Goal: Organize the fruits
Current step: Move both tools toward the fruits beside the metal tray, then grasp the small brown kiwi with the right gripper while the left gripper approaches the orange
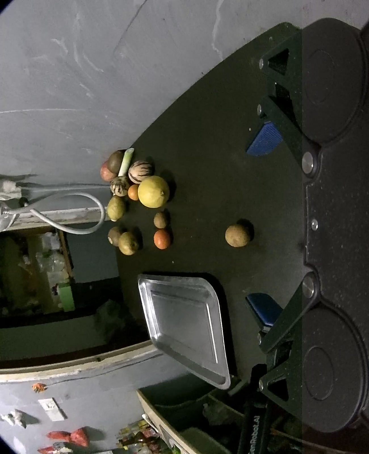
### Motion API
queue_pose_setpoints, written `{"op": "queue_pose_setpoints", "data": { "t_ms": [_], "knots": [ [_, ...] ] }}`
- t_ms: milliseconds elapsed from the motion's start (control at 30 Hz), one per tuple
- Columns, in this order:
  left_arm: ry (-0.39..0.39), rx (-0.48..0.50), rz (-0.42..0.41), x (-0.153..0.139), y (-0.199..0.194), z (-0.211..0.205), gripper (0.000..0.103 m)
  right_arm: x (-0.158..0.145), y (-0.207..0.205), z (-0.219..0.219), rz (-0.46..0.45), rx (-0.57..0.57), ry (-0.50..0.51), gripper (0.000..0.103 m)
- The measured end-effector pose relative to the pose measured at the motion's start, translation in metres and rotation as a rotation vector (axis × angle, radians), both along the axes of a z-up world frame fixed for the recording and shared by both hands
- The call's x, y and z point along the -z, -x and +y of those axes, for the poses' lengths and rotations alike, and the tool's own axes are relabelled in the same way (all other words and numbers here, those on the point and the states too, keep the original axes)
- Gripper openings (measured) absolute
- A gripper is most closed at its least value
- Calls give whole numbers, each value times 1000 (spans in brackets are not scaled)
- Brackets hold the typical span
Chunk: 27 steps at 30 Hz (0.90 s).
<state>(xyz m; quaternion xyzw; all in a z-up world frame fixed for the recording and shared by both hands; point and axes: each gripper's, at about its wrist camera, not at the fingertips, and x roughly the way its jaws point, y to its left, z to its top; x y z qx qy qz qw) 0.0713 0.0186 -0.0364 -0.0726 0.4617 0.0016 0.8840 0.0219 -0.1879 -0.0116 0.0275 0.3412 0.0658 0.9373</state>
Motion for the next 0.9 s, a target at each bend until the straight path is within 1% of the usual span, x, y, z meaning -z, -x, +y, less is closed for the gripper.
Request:
{"op": "queue_pose_setpoints", "data": {
  "t_ms": [300,433,533,667,767,900],
  "knots": [
    [-6,101,16,-1,-41,16,102,8,-29,23,58,43,24,103],
    [-77,189,-11,-4,-64,14,102,12,-37,32,82,77,52,103],
    [-114,270,-39,-6,-82,12,102,15,-39,38,76,135,73,103],
    [-111,364,-86,-3,-103,10,102,24,-33,48,53,198,105,103],
    [-121,410,-82,-1,-121,7,102,24,-29,53,55,205,127,103],
    [-69,458,-109,-2,-137,3,102,22,-28,56,45,196,125,103]
  ]
}}
